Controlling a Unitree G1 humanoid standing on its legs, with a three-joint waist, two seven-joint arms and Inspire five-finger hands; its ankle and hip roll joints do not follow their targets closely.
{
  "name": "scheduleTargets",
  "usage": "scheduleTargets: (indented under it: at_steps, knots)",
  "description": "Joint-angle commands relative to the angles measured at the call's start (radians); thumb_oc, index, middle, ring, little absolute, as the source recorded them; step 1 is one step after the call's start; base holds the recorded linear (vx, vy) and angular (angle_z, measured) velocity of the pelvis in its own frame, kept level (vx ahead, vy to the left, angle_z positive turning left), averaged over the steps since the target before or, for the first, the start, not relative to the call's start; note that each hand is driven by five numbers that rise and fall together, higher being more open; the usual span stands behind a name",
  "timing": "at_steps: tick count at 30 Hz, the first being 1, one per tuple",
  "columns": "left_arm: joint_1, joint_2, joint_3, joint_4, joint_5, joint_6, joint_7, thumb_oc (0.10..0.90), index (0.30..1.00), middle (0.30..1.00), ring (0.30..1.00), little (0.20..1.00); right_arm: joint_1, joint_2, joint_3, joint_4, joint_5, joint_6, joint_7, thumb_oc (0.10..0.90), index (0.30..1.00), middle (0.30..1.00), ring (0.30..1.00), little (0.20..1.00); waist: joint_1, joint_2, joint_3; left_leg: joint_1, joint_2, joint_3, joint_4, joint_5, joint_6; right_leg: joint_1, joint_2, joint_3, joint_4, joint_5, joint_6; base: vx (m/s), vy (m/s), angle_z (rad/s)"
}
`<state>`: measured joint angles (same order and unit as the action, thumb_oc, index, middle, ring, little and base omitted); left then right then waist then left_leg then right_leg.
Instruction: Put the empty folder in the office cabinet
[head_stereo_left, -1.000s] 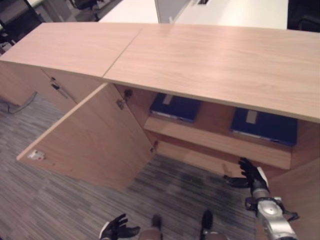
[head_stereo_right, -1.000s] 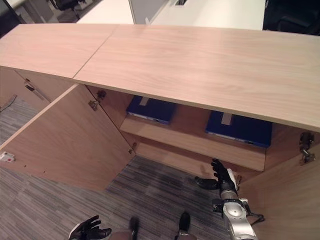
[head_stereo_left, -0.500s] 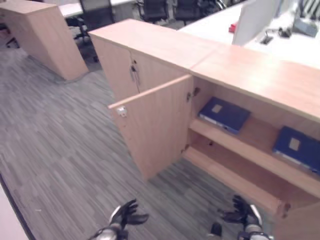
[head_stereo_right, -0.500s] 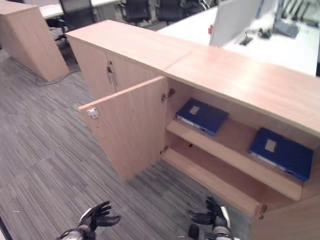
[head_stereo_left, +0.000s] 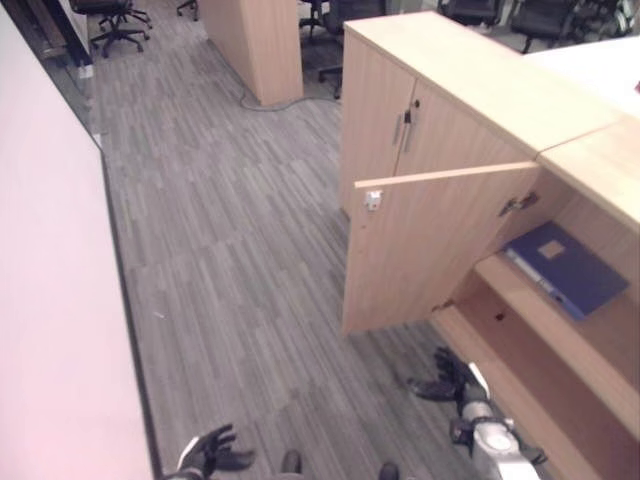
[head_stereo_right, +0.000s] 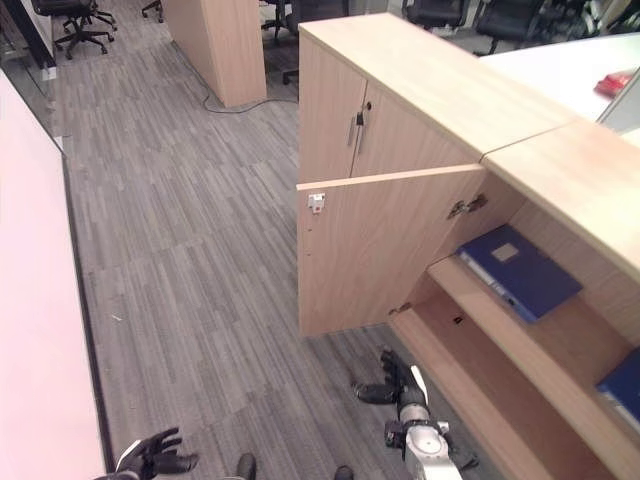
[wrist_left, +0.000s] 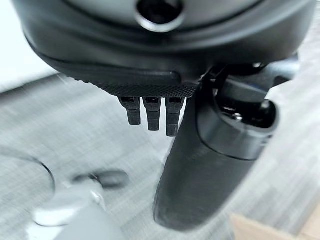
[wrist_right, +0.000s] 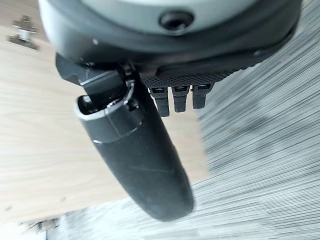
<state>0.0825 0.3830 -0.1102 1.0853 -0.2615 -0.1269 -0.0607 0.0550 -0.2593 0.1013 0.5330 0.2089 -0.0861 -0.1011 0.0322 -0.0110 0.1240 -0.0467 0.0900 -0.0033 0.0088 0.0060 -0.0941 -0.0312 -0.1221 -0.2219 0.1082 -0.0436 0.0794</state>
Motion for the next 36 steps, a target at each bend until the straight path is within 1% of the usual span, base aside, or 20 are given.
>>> scheduleTargets:
  at_steps: [1, 3, 7, 10, 13, 15, 16, 20, 21, 22, 25, 27, 28, 29, 30, 31, 32, 33, 35, 36]
  knots:
    - [-0.075, 0.001, 0.006, -0.065, 0.009, -0.079, 0.010, 0.800, 0.900, 0.900, 0.900, 0.900, -0.012, -0.066, -0.051, -0.112, 0.010, -0.090, -0.018, 0.800, 0.900, 0.900, 0.900, 0.900, -0.012, 0.005, 0.013, 0.081, -0.068, 0.003, -0.021, -0.054, 0.073, -0.011, 0.002, 0.071, 0.044, -0.003, 0.075, 0.02, -0.022, 0.11]
    - [-0.041, -0.012, -0.017, -0.096, 0.040, -0.079, 0.004, 0.800, 0.900, 0.900, 0.900, 0.900, -0.008, -0.078, -0.065, -0.105, -0.007, -0.088, -0.018, 0.800, 0.900, 0.900, 0.900, 0.900, 0.001, 0.004, 0.003, 0.090, -0.079, 0.000, -0.027, -0.058, 0.079, 0.029, -0.003, 0.066, -0.004, -0.004, 0.073, 0.05, 0.013, 0.10]
    - [-0.001, -0.018, -0.031, -0.131, 0.052, -0.070, -0.014, 0.800, 0.900, 0.900, 0.900, 0.900, 0.009, -0.085, -0.085, -0.079, -0.022, -0.078, -0.021, 0.800, 0.900, 0.900, 0.900, 0.900, 0.009, 0.009, -0.004, 0.104, -0.083, -0.007, -0.041, -0.060, 0.081, 0.059, -0.012, 0.052, -0.032, -0.001, 0.076, 0.03, 0.020, -0.01]
    - [0.009, -0.018, -0.041, -0.139, 0.067, -0.067, -0.025, 0.800, 0.900, 0.900, 0.900, 0.900, 0.016, -0.086, -0.092, -0.066, -0.030, -0.072, -0.023, 0.800, 0.900, 0.900, 0.900, 0.900, 0.007, 0.012, -0.002, 0.110, -0.087, -0.015, -0.046, -0.061, 0.083, 0.065, -0.015, 0.046, -0.029, -0.003, 0.078, 0.02, 0.037, 0.03]
    - [0.014, -0.019, -0.057, -0.147, 0.086, -0.068, -0.034, 0.800, 0.900, 0.900, 0.900, 0.900, 0.019, -0.081, -0.105, -0.068, -0.027, -0.069, -0.021, 0.800, 0.900, 0.900, 0.900, 0.900, 0.000, 0.018, 0.009, 0.101, -0.094, -0.025, -0.032, -0.066, 0.088, 0.045, -0.021, 0.049, 0.008, -0.003, 0.084, -0.01, 0.026, 0.01]
    - [0.005, -0.021, -0.037, -0.161, 0.061, -0.067, -0.021, 0.800, 0.900, 0.900, 0.900, 0.900, 0.025, -0.072, -0.106, -0.079, -0.020, -0.072, -0.018, 0.800, 0.900, 0.900, 0.900, 0.900, -0.007, 0.019, 0.009, 0.099, -0.101, -0.025, -0.023, -0.075, 0.095, 0.030, -0.030, 0.056, 0.036, -0.005, 0.087, 0.02, 0.048, 0.01]
    - [0.005, -0.021, -0.037, -0.161, 0.061, -0.066, -0.021, 0.800, 0.900, 0.900, 0.900, 0.900, 0.025, -0.072, -0.106, -0.080, -0.020, -0.072, -0.018, 0.800, 0.900, 0.900, 0.900, 0.900, -0.007, 0.019, 0.009, 0.099, -0.101, -0.025, -0.023, -0.075, 0.095, 0.029, -0.030, 0.056, 0.036, -0.005, 0.087, 0.03, 0.035, 0.01]
    - [-0.047, -0.021, 0.025, -0.185, -0.004, -0.080, 0.032, 0.800, 0.900, 0.900, 0.900, 0.900, 0.054, -0.050, -0.087, -0.096, -0.015, -0.074, -0.007, 0.800, 0.900, 0.900, 0.900, 0.900, -0.021, 0.018, -0.005, 0.116, -0.104, -0.012, -0.027, -0.084, 0.097, 0.040, -0.039, 0.063, 0.018, 0.004, 0.091, 0.06, 0.024, -0.01]
    - [-0.101, 0.006, 0.053, -0.221, -0.010, -0.100, 0.076, 0.800, 0.900, 0.900, 0.900, 0.900, 0.069, -0.045, -0.071, -0.105, -0.020, -0.073, 0.000, 0.800, 0.900, 0.900, 0.900, 0.900, -0.034, 0.016, -0.016, 0.128, -0.100, 0.006, -0.035, -0.087, 0.094, 0.045, -0.039, 0.073, 0.005, 0.010, 0.093, 0.07, 0.020, -0.06]
    - [-0.101, 0.007, 0.053, -0.221, -0.010, -0.099, 0.076, 0.800, 0.900, 0.900, 0.900, 0.900, 0.070, -0.044, -0.071, -0.105, -0.020, -0.073, 0.000, 0.800, 0.900, 0.900, 0.900, 0.900, -0.032, 0.016, -0.015, 0.130, -0.100, 0.008, -0.036, -0.087, 0.094, 0.046, -0.038, 0.075, 0.005, 0.011, 0.093, 0.07, 0.020, -0.09]
    - [-0.205, 0.053, 0.095, -0.245, -0.035, -0.122, 0.141, 0.800, 0.900, 0.900, 0.900, 0.900, 0.081, -0.045, -0.044, -0.117, -0.026, -0.072, 0.011, 0.800, 0.900, 0.900, 0.900, 0.900, -0.054, 0.011, -0.026, 0.152, -0.094, 0.041, -0.047, -0.093, 0.092, 0.047, -0.035, 0.106, -0.008, 0.018, 0.099, 0.05, 0.020, -0.23]
    - [-0.301, 0.104, 0.113, -0.236, -0.058, -0.132, 0.177, 0.800, 0.900, 0.900, 0.900, 0.900, 0.093, -0.057, -0.017, -0.130, -0.035, -0.072, 0.024, 0.800, 0.900, 0.900, 0.900, 0.900, -0.081, 0.008, -0.033, 0.165, -0.090, 0.069, -0.052, -0.098, 0.090, 0.044, -0.033, 0.130, -0.015, 0.026, 0.106, 0.05, 0.016, -0.48]
    - [-0.303, 0.105, 0.112, -0.234, -0.059, -0.133, 0.176, 0.800, 0.900, 0.900, 0.900, 0.900, 0.093, -0.056, -0.018, -0.130, -0.035, -0.072, 0.024, 0.800, 0.900, 0.900, 0.900, 0.900, -0.079, 0.008, -0.031, 0.167, -0.090, 0.072, -0.053, -0.098, 0.090, 0.045, -0.032, 0.133, -0.014, 0.026, 0.106, 0.05, 0.030, -0.68]
    - [-0.433, 0.200, 0.132, -0.182, -0.100, -0.137, 0.191, 0.800, 0.900, 0.900, 0.900, 0.900, 0.114, -0.080, 0.013, -0.154, -0.038, -0.075, 0.050, 0.800, 0.900, 0.900, 0.900, 0.900, -0.121, 0.007, -0.043, 0.188, -0.085, 0.114, -0.065, -0.103, 0.086, 0.039, -0.026, 0.169, -0.021, 0.036, 0.116, 0.04, 0.028, -0.79]
    - [-0.436, 0.202, 0.131, -0.179, -0.101, -0.139, 0.189, 0.800, 0.900, 0.900, 0.900, 0.900, 0.113, -0.079, 0.013, -0.155, -0.038, -0.075, 0.050, 0.800, 0.900, 0.900, 0.900, 0.900, -0.119, 0.006, -0.041, 0.190, -0.085, 0.116, -0.066, -0.104, 0.086, 0.039, -0.025, 0.171, -0.021, 0.036, 0.116, 0.05, 0.038, -0.94]
    - [-0.469, 0.227, 0.136, -0.166, -0.114, -0.140, 0.192, 0.800, 0.900, 0.900, 0.900, 0.900, 0.116, -0.085, 0.018, -0.157, -0.036, -0.075, 0.056, 0.800, 0.900, 0.900, 0.900, 0.900, -0.128, 0.007, -0.042, 0.198, -0.084, 0.129, -0.070, -0.105, 0.085, 0.038, -0.023, 0.182, -0.022, 0.040, 0.119, 0.03, 0.024, -0.96]
    - [-0.536, 0.268, 0.133, -0.141, -0.133, -0.141, 0.190, 0.800, 0.900, 0.900, 0.900, 0.900, 0.121, -0.095, 0.026, -0.166, -0.032, -0.073, 0.068, 0.800, 0.900, 0.900, 0.900, 0.900, -0.149, 0.007, -0.046, 0.208, -0.079, 0.155, -0.077, -0.105, 0.082, 0.031, -0.020, 0.201, -0.024, 0.050, 0.126, 0.05, 0.044, -0.78]
    - [-0.625, 0.314, 0.129, -0.114, -0.161, -0.142, 0.191, 0.800, 0.900, 0.900, 0.900, 0.900, 0.132, -0.109, 0.032, -0.189, -0.029, -0.071, 0.085, 0.800, 0.900, 0.900, 0.900, 0.900, -0.182, 0.008, -0.052, 0.214, -0.075, 0.194, -0.081, -0.107, 0.079, 0.019, -0.014, 0.226, -0.034, 0.066, 0.137, 0.05, 0.048, -0.55]
    - [-0.697, 0.343, 0.108, -0.102, -0.173, -0.144, 0.189, 0.800, 0.900, 0.900, 0.900, 0.900, 0.141, -0.120, 0.035, -0.199, -0.031, -0.068, 0.096, 0.800, 0.900, 0.900, 0.900, 0.900, -0.205, 0.007, -0.054, 0.221, -0.071, 0.224, -0.085, -0.107, 0.077, 0.006, -0.010, 0.251, -0.042, 0.082, 0.146, 0.02, 0.055, -1.05]
    - [-0.775, 0.371, 0.075, -0.096, -0.177, -0.149, 0.181, 0.800, 0.900, 0.900, 0.900, 0.900, 0.149, -0.128, 0.033, -0.206, -0.034, -0.066, 0.103, 0.800, 0.900, 0.900, 0.900, 0.900, -0.233, 0.001, -0.057, 0.220, -0.066, 0.262, -0.089, -0.108, 0.073, -0.010, -0.008, 0.277, -0.059, 0.107, 0.160, 0.00, 0.044, -1.04]
